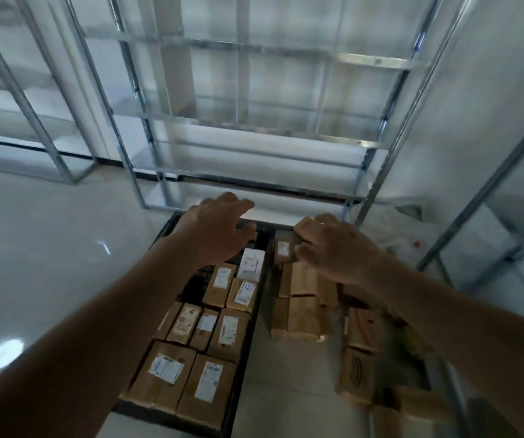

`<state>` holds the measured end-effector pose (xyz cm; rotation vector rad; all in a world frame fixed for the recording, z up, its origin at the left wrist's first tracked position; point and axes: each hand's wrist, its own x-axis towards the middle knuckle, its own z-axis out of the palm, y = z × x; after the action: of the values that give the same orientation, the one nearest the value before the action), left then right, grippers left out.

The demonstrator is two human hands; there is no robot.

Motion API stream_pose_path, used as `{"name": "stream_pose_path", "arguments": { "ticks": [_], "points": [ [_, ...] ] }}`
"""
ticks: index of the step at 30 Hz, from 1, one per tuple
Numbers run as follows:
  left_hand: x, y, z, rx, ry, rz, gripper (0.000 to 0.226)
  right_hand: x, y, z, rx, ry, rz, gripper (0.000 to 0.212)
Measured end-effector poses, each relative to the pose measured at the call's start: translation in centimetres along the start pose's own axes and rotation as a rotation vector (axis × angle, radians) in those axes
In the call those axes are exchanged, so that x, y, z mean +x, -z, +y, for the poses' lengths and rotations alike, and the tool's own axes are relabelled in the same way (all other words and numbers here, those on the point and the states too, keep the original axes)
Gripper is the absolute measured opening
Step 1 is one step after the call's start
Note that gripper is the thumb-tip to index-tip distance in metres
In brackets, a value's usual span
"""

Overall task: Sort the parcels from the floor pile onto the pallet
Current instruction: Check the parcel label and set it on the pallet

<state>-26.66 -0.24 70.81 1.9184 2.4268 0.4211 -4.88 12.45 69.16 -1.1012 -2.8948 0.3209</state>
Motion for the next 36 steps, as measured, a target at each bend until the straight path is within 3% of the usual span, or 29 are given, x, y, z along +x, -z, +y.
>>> {"name": "stream_pose_path", "arguments": {
  "ticks": [3,7,16,21,28,36],
  "points": [
    [-1.3,-0.8,4.4,-0.011,0.013,0.003,0.055,-4.1,1.4,2.8,-0.009,0.012,0.016,0.05],
    [-3.1,-2.1,11.1,-0.014,-0.017,-0.058,0.059,-10.3,2.2,6.3,0.016,0.039,0.014,0.031],
    [-4.8,-4.9,20.1,-0.005,-0.101,-0.17,0.052,-18.6,1.0,13.4,0.166,-0.129,0.096,0.045],
    [-4.0,-7.2,23.7,0.0,-0.136,-0.219,0.054,-21.3,0.1,16.6,0.172,-0.2,0.026,0.05],
    [-1.8,-11.1,24.6,0.038,-0.157,-0.316,0.077,-20.5,-1.4,19.2,0.148,-0.259,-0.049,0.056],
    [6.3,-17.6,20.3,0.095,-0.169,-0.421,0.08,-11.3,-5.8,22.9,0.144,-0.325,-0.176,0.071]
  ]
}}
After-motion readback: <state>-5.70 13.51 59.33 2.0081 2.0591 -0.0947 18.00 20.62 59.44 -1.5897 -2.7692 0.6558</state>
